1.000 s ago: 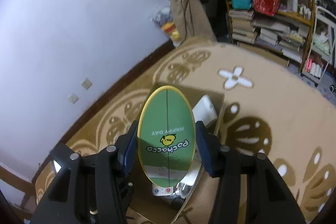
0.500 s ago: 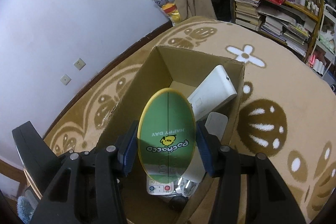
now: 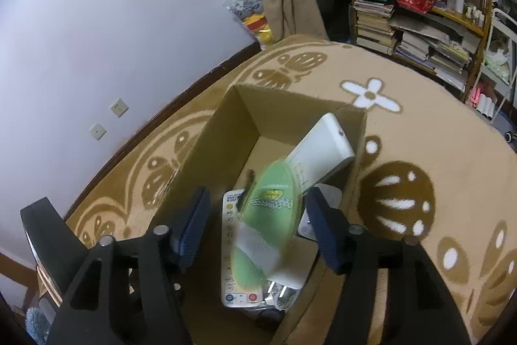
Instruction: Organize rigid objects
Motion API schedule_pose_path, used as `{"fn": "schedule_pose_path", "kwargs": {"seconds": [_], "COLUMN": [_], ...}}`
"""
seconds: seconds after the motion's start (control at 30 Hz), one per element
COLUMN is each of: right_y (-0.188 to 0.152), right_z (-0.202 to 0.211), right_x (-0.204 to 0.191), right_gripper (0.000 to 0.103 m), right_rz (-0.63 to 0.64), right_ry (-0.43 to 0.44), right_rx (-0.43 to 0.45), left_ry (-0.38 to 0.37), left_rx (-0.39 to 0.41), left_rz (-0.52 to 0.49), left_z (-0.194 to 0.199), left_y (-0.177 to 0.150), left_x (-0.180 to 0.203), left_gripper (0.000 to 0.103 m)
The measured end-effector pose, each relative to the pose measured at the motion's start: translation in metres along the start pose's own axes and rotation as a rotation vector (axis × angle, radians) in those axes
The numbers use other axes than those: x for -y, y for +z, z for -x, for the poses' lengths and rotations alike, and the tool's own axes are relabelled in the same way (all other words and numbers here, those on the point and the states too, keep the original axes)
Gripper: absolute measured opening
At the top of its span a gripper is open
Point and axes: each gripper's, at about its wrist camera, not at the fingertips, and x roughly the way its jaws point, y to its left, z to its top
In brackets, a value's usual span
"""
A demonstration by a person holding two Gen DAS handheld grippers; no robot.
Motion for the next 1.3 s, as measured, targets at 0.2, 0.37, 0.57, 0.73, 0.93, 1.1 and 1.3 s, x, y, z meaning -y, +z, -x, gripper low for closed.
{"fn": "schedule_pose_path", "kwargs": {"seconds": [0.2, 0.37, 0.57, 0.73, 0.93, 1.1, 1.3], "right_y": [0.003, 0.000, -0.005, -0.015, -0.027, -0.042, -0.064], "right_z": [0.003, 0.006, 0.013, 0.027, 0.045, 0.060, 0.082], "right_x": [0.007, 0.016, 0.020, 0.022, 0.023, 0.019, 0.015], "right_gripper": [0.077, 0.085, 0.094, 0.096, 0.097, 0.098, 0.098], "right_rz": [-0.022, -0.075, -0.080, -0.078, -0.077, -0.072, -0.070], "right_ry": [-0.013, -0.014, -0.050, -0.099, -0.120, -0.142, -0.180], "right_rx": [0.012, 0.011, 0.004, 0.015, 0.029, 0.039, 0.045], "left_ry": [0.001, -0.012, -0.038, -0.042, -0.057, -0.092, -0.110], "left_rx": [-0.003, -0.009, 0.025, 0.053, 0.137, 0.174, 0.225], "left_rz": [0.002, -0.002, -0.002, -0.016, -0.033, -0.042, -0.054], "left_z": [-0.001, -0.002, 0.012, 0.027, 0.056, 0.081, 0.111], "left_y": [0.002, 0.003, 0.004, 0.007, 0.007, 0.007, 0.002], "left_x": [-0.001, -0.004, -0.009, -0.010, -0.014, -0.016, -0.022], "left_gripper": [0.019, 0.019, 0.023, 0.031, 0.056, 0.069, 0.079]}}
